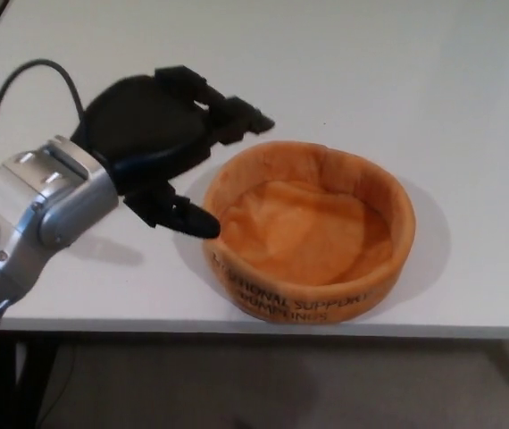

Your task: A soft plate is kept in the center of the table close to the robot and the robot uses its left hand to pick up the plate, turns it upside down and places it back on the table

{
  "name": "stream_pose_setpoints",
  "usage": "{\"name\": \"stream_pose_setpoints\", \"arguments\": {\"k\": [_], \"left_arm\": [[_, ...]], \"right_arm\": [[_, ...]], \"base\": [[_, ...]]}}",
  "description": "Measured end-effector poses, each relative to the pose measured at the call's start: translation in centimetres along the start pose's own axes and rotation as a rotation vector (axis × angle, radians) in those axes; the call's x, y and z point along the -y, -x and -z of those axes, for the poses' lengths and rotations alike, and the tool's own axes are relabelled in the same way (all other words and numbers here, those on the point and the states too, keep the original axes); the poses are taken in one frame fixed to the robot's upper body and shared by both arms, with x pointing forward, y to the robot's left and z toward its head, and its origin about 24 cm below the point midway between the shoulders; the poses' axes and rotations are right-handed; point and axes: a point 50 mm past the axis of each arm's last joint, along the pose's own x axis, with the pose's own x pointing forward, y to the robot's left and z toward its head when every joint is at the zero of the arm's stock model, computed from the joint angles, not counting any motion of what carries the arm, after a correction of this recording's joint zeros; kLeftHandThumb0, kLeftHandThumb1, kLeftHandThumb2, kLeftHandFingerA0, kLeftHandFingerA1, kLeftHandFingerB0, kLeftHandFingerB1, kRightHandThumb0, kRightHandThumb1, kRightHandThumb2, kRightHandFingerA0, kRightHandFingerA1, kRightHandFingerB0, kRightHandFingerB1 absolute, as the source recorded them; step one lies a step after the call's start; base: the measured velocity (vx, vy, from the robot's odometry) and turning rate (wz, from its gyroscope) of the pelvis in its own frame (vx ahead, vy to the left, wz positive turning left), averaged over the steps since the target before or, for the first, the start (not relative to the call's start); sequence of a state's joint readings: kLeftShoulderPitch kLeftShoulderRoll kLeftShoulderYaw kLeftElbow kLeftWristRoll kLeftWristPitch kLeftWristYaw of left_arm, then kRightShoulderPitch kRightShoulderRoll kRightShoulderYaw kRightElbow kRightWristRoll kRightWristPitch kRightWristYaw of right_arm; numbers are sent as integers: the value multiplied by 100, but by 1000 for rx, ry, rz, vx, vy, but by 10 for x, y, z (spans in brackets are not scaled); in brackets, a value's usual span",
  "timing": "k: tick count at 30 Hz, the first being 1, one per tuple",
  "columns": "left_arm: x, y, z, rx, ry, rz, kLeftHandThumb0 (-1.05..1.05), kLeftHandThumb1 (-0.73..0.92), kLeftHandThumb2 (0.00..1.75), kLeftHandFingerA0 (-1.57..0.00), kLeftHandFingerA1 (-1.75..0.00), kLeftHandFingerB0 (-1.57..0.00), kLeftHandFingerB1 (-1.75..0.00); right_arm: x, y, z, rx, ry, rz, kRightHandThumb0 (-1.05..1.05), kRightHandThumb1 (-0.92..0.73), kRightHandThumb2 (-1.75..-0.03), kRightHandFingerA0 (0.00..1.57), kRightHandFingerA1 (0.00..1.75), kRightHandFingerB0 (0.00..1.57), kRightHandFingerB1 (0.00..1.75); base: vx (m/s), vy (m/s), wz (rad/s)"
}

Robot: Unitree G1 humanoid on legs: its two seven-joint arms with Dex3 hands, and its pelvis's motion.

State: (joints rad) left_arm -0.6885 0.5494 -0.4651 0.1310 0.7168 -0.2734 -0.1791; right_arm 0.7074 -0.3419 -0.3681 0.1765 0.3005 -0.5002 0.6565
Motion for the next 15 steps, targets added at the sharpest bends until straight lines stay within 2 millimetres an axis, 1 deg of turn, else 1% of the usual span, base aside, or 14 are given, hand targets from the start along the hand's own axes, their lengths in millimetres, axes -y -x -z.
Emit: {"name": "stream_pose_setpoints", "arguments": {"k": [1, 2, 3, 4, 5, 7, 13, 14, 15], "left_arm": [[1, 0, -1, 4, -8, 5, -100, 60, 65, -33, -37, -31, -31], [2, -1, -2, 7, -14, 8, -98, 67, 62, -29, -37, -31, -30], [2, -1, -3, 12, -18, 11, -98, 67, 62, -29, -37, -31, -30], [3, -3, -5, 19, -23, 15, -98, 68, 62, -30, -37, -32, -31], [4, -5, -9, 32, -30, 17, -99, 68, 62, -30, -36, -31, -30], [5, -11, -15, 54, -38, 15, -100, 69, 62, -30, -38, -32, -30], [12, -22, -31, 100, -39, 21, -100, 69, 62, -31, -40, -32, -30], [12, -22, -32, 102, -38, 22, -99, 69, 62, -31, -40, -32, -30], [14, -23, -33, 107, -37, 24, -100, 70, 63, -31, -40, -30, -30]], "right_arm": [[0, 0, -1, 2, 1, -1, -84, -92, -72, 22, 50, 12, 31], [0, 0, -1, 2, 1, -1, -85, -79, -114, 23, 59, 4, 40], [0, -1, 0, 1, -1, 0, -85, -79, -114, 23, 59, 4, 40], [0, -1, 0, 1, -3, 0, -84, -91, -74, 22, 52, 11, 33], [1, -3, 0, 5, -2, 0, -82, -75, -111, 20, 58, 7, 45], [1, -4, -2, 10, 3, -4, -82, -76, -112, 21, 58, 7, 45], [3, -8, -10, 24, 23, -20, -82, -76, -112, 20, 58, 8, 45], [3, -8, -10, 25, 24, -21, -83, -92, -75, 20, 52, 11, 34], [2, -9, -11, 27, 24, -25, -86, -91, -75, 21, 52, 12, 34]], "base": [[0, 0, 0], [0, 0, 0], [0, 0, 0], [0, 0, 0], [0, 0, 0], [0, 0, 0], [0, 0, 0], [0, 0, 0], [0, 0, 0]]}}
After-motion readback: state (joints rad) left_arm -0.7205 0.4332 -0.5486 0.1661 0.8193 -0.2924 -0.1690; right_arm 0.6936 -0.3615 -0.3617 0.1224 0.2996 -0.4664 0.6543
